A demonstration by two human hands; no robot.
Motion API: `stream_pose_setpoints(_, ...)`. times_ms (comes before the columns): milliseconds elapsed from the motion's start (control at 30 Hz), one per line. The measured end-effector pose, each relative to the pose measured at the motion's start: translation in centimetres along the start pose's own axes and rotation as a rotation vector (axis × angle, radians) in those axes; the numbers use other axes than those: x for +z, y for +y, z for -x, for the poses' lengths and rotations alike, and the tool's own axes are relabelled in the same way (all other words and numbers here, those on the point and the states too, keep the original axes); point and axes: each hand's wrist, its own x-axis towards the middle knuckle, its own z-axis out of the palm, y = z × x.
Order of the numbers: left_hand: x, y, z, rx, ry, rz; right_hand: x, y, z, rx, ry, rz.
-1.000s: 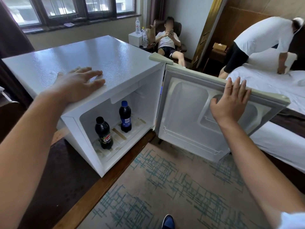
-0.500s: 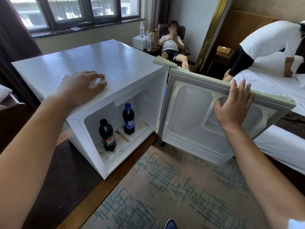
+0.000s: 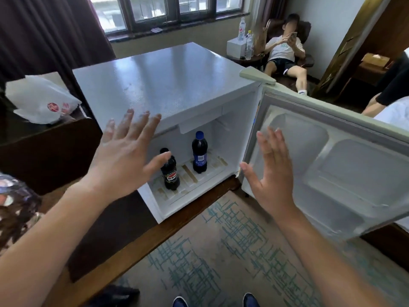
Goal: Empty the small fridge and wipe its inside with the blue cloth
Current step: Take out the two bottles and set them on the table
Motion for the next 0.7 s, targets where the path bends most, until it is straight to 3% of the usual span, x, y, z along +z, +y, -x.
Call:
stream_pose_setpoints(333, 7.7, 9.6, 7.3, -0.305, 0.414, 0.035, -0.3, 4.6, 0.6, -0.299, -0.066, -0.175)
stream_pose_setpoints(467, 10.2, 12.6, 9.6, -0.441, 0.44, 0.039, -0.5, 6.5, 1.1, -0.316, -0.131, -0.204)
stream_pose_setpoints(700, 13.1, 15.6, 10.1, -0.489, 0.477, 0.115, 0.7, 7.1, 2.8, -0.302, -0.189, -0.248)
